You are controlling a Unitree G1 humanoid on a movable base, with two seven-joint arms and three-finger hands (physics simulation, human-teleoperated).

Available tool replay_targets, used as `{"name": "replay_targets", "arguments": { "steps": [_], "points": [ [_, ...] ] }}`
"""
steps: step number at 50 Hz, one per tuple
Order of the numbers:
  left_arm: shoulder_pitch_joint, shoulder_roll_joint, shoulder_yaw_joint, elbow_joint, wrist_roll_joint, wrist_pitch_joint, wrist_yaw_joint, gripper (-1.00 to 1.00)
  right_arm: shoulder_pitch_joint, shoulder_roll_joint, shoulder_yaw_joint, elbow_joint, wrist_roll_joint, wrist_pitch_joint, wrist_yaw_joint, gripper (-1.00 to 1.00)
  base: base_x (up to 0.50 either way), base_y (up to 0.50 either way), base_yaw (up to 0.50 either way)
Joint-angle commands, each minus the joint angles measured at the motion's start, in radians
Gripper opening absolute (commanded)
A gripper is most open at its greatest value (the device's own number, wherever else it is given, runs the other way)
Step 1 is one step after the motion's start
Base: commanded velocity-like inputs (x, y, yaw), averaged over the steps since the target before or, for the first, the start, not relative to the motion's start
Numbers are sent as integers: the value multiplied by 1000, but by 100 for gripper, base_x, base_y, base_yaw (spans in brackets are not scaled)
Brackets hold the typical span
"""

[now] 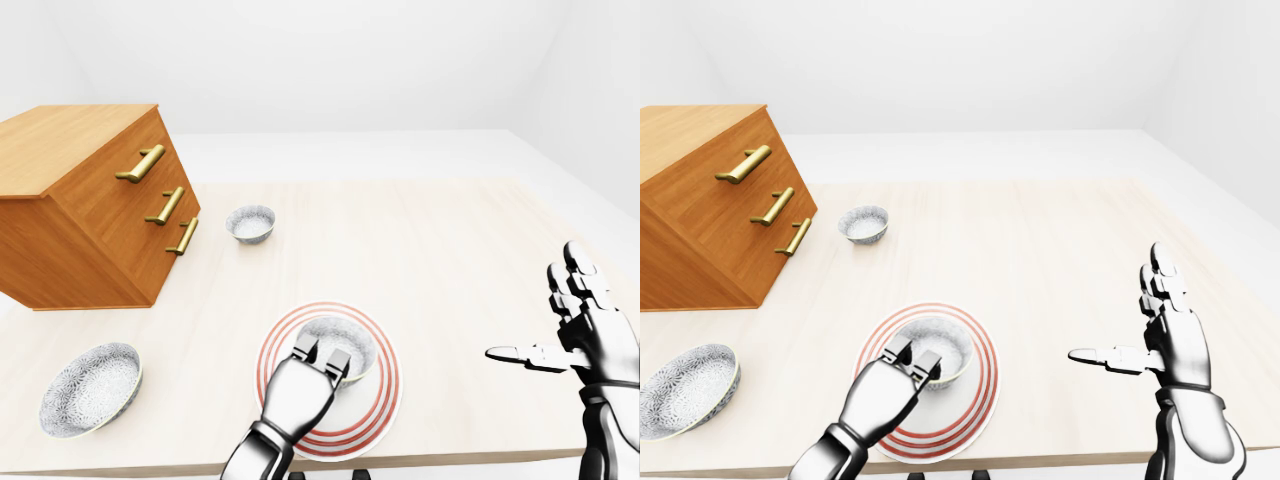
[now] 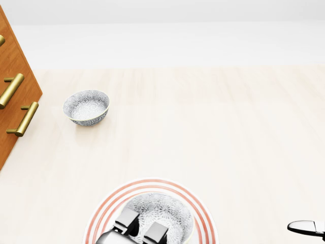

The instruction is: Put the bowl in the middle on the plate.

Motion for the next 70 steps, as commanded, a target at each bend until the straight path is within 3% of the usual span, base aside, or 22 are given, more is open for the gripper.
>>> {"name": "replay_targets", "arguments": {
  "steps": [1,17,18,19,20,40,52,59,70],
  "points": [
    [-7,-6,11,16,106,0,43,-100,-1,-1,1,15,-1,0,-2,100,0,0,0],
    [-5,-11,11,-17,93,0,11,-100,0,-3,2,5,0,0,-3,100,0,0,0],
    [-5,-11,11,-18,92,0,11,-78,0,-3,1,3,0,0,-3,100,0,0,0],
    [-6,-10,12,-17,91,0,14,68,0,-3,0,0,0,0,-3,100,0,0,0],
    [-6,-11,13,-16,78,0,-1,100,-1,-3,0,6,-1,0,-3,100,0,0,0],
    [-32,-31,39,-14,62,0,-15,100,-5,-6,1,9,-2,0,-9,100,0,0,0],
    [-31,-36,56,-38,46,0,-46,100,-4,-8,3,20,-2,0,-11,100,0,0,0],
    [-37,-45,92,-66,1,0,-102,100,-5,-9,4,20,-2,0,-10,100,0,0,0],
    [-28,-51,119,-74,-17,0,-117,100,-7,-10,5,25,-3,0,-13,100,0,0,0]
  ]
}}
